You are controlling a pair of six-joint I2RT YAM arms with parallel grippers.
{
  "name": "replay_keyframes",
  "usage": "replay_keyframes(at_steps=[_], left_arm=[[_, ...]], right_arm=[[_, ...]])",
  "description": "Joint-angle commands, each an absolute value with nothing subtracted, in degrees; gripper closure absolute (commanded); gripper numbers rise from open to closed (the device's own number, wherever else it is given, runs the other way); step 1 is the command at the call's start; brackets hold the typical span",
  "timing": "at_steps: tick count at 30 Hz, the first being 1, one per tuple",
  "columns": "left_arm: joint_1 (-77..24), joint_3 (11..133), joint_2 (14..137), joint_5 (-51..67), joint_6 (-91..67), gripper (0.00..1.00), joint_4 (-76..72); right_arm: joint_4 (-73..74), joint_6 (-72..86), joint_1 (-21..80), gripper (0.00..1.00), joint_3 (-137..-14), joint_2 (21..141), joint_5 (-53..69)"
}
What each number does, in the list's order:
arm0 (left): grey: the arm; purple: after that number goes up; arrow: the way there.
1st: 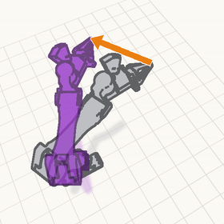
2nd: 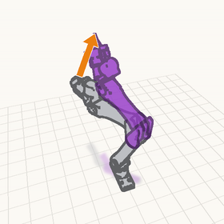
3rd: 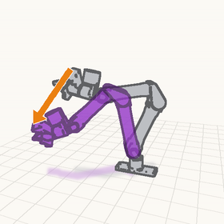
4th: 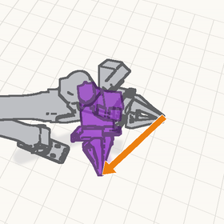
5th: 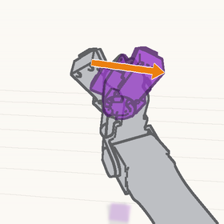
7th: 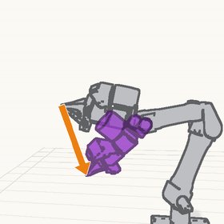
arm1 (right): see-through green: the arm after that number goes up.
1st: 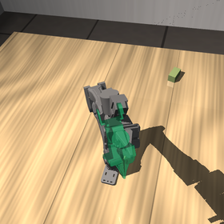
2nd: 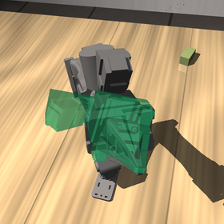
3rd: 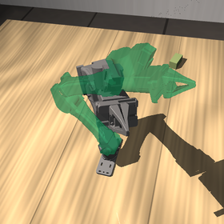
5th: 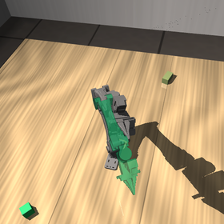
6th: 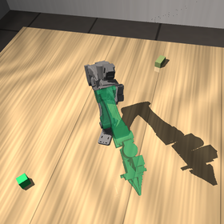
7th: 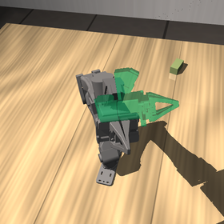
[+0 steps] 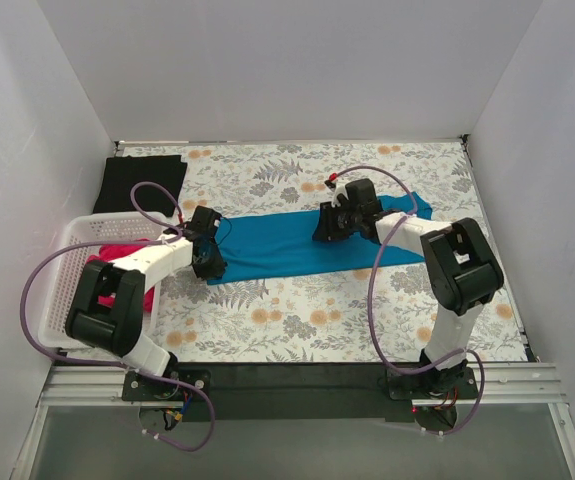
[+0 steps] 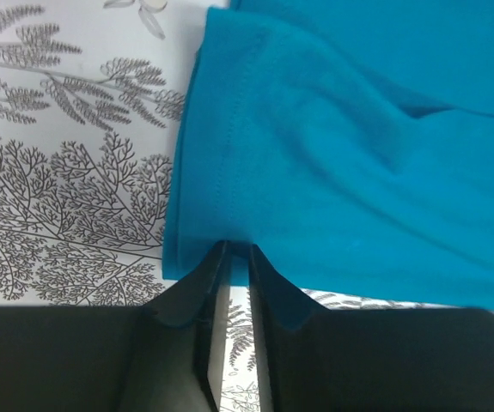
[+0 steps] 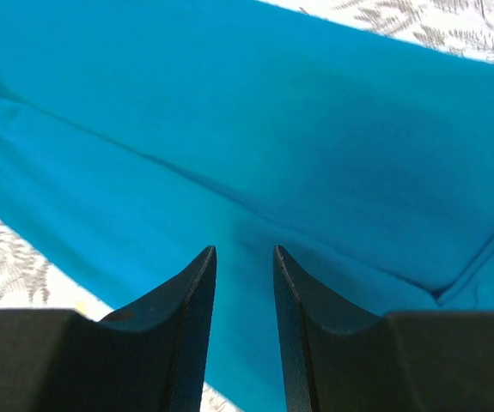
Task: Fold and stack the t-shirts
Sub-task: Fold the tshirt
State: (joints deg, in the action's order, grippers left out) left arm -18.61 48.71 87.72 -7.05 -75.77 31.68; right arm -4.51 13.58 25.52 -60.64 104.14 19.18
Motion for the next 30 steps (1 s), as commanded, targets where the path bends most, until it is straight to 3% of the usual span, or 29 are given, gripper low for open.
replay_keyframes(at_steps=[1, 7, 13, 16, 17, 19, 23, 30], left_arm=[[-18.7, 48.4, 90.0, -8.2, -74.7, 0.89, 33.4], [-18.7, 47.6, 91.4, -11.2, -73.5, 0.96, 36.6], [-18.7, 46.8, 91.3, -11.6, -73.1, 0.96, 37.5], [-18.6, 47.7, 88.9, -10.2, -73.2, 0.84, 37.5], [-18.7, 50.2, 83.7, -8.2, -73.3, 0.66, 37.6], [-18.8, 51.1, 81.1, -5.9, -73.6, 0.54, 37.7], [-18.9, 50.8, 74.6, -5.8, -72.9, 0.36, 34.6], [-18.8, 39.0, 65.5, -11.2, -71.9, 0.28, 23.4]], right_arm=[[-6.2, 13.8, 24.3, 0.61, -63.0, 107.0, 18.4], [-6.1, 15.6, 20.0, 0.61, -60.6, 108.6, 16.4], [-4.0, 15.1, 17.0, 0.60, -61.1, 108.5, 17.2], [-2.8, 13.5, 17.0, 0.59, -62.6, 104.9, 18.0], [1.5, 10.1, 16.6, 0.56, -64.8, 99.9, 13.8], [3.5, 7.5, 16.0, 0.54, -66.1, 97.3, 8.7], [6.0, 2.6, 15.8, 0.54, -70.3, 99.0, 3.3], [5.9, 2.4, 15.8, 0.55, -76.0, 106.4, 2.7]])
